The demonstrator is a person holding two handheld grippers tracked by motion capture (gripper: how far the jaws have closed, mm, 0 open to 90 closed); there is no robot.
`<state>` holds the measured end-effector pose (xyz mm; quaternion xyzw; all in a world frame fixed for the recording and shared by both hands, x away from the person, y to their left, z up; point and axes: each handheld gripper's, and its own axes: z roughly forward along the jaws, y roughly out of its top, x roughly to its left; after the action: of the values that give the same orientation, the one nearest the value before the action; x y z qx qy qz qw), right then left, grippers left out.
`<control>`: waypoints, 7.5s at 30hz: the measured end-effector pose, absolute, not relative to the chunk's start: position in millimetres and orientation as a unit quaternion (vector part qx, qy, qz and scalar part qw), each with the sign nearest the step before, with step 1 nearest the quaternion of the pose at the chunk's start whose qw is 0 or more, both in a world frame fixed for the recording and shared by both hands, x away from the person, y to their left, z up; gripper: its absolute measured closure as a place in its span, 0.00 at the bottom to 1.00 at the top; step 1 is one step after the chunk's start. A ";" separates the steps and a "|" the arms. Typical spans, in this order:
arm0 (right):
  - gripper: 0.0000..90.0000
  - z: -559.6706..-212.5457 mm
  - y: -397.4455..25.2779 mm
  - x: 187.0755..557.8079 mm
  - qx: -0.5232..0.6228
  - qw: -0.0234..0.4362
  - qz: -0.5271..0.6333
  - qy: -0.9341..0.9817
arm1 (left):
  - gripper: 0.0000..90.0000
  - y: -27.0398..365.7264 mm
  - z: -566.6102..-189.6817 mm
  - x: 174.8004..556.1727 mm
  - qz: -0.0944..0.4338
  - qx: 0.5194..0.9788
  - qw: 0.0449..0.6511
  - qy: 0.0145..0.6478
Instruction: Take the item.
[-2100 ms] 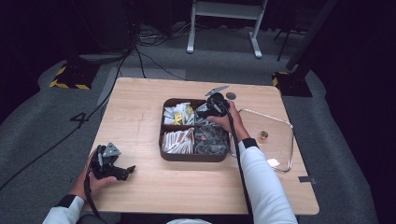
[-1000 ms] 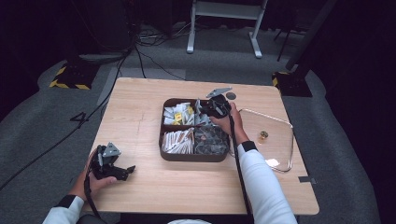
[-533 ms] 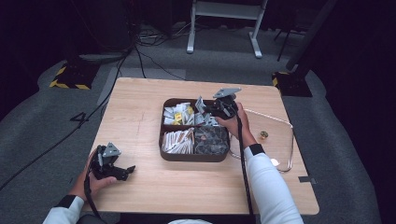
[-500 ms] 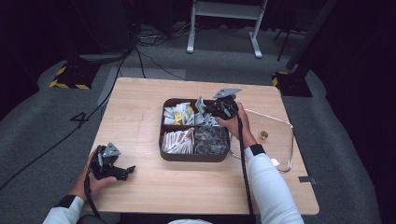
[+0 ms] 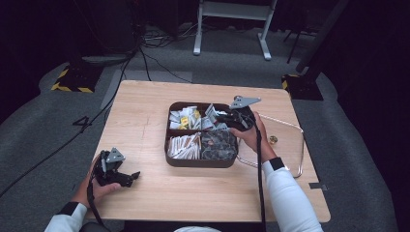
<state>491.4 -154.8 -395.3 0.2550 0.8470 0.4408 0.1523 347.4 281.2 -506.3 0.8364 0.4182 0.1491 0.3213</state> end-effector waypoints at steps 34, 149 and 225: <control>0.99 -388.3 -195.6 412.8 0.193 0.127 0.469 0.852 | 0.00 281.2 -506.3 347.3 0.149 0.836 0.321 0.418; 0.39 -407.0 -222.4 383.7 0.230 0.196 0.413 0.859 | 0.00 281.2 -506.3 347.3 0.149 0.836 0.321 0.419; 0.65 -488.2 -337.7 481.7 0.446 0.185 0.330 0.811 | 0.00 281.4 -506.3 347.8 0.149 0.837 0.322 0.417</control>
<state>481.7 -337.7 -488.2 0.4462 0.8113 0.3295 0.1849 347.8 281.4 -506.3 0.8369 0.4172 0.1487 0.3216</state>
